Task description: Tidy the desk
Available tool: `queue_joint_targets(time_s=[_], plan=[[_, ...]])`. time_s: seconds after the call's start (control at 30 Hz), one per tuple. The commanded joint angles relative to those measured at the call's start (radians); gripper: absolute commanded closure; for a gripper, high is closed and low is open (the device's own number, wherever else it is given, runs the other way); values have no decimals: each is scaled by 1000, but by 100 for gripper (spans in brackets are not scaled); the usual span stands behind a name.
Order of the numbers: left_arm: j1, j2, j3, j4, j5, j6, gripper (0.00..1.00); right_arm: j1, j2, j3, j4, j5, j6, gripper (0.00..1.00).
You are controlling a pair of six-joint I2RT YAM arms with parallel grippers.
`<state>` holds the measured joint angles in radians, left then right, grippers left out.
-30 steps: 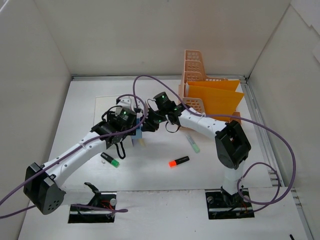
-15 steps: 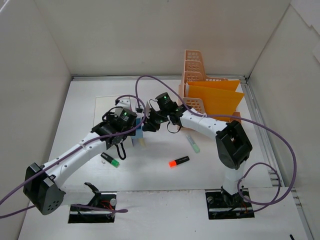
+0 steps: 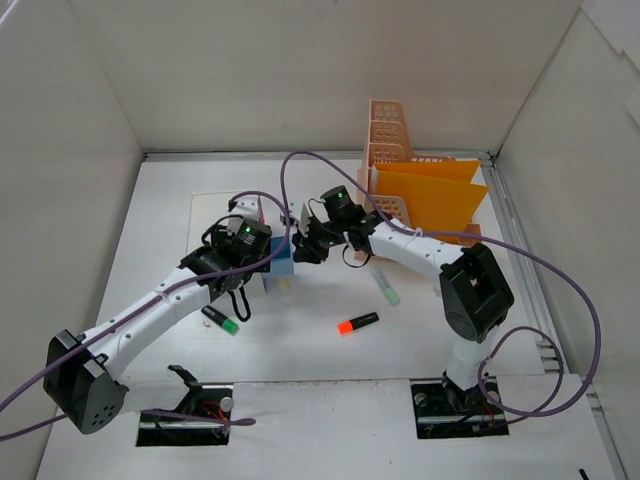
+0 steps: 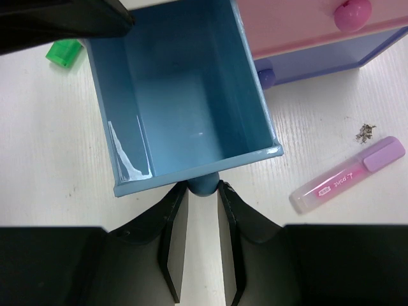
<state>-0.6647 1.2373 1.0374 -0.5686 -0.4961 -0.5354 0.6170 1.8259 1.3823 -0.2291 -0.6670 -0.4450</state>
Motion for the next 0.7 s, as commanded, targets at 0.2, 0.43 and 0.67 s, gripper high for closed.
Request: queue_joint_targets(time_s=[0.2, 0.43, 0.67], plan=[[59, -59, -43, -77, -12, -28, 34, -42, -76, -28, -6, 66, -18, 99], [68, -62, -46, -70, 4, -21, 34, -40, -74, -28, -4, 37, -14, 84], [77, -49, 1, -65, 16, -18, 27, -25, -80, -22, -9, 7, -18, 31]])
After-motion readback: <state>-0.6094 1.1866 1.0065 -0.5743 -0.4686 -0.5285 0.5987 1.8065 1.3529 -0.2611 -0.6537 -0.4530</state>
